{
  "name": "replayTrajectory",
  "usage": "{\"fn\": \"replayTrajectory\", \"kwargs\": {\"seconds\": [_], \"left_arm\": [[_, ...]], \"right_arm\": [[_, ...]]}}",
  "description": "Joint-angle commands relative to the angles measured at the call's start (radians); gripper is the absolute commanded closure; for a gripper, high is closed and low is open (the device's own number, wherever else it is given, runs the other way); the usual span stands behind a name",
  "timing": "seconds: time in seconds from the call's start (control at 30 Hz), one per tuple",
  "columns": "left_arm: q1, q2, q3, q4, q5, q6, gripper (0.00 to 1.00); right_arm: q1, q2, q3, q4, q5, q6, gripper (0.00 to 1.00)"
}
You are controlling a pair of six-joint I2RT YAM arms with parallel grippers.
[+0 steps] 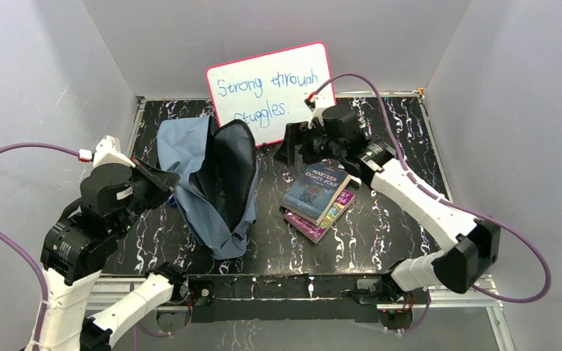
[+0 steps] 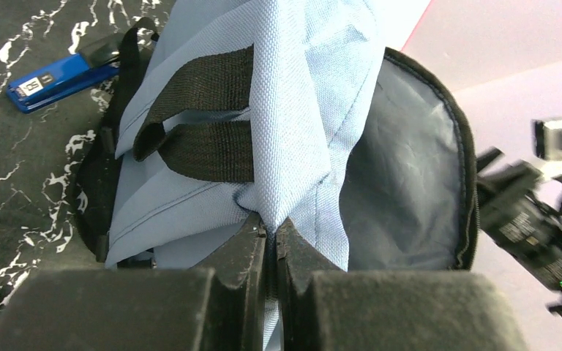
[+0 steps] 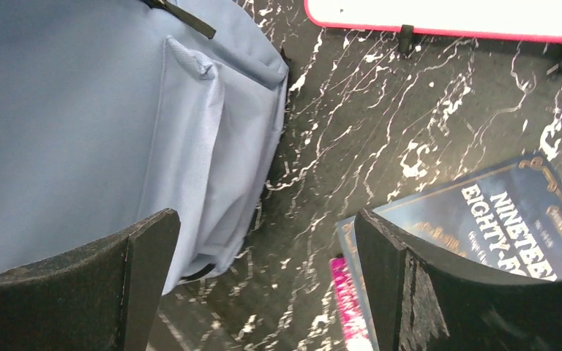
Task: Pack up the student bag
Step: Adjust the student bag at the center of the board.
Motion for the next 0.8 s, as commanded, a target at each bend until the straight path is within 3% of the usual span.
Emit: {"fn": "replayTrajectory", "kwargs": {"seconds": [0.0,0.23,0.4,0.77], "left_arm": [[-0.001,0.017,-0.032,-0.056,-0.091,-0.008,1.00],[-0.001,0.007,-0.049,-0.057,-0.105,-0.008,1.00],[-0.001,0.004,-0.078,-0.029,-0.082,-0.009,1.00],[-0.001,0.010,-0.098,0.000,-0.054,-0.005,1.00]], "right_arm": [[0.002,-0.101,0.044,-0.075,0.056,0.231,0.01],[0.001,-0.213,-0.012,0.094,-0.081,0.493,0.01],[0.014,-0.153,0.035,0.245,-0.258,0.632,0.01],[0.189,0.079,0.311,0.105,-0.134,0.545,0.01]]}}
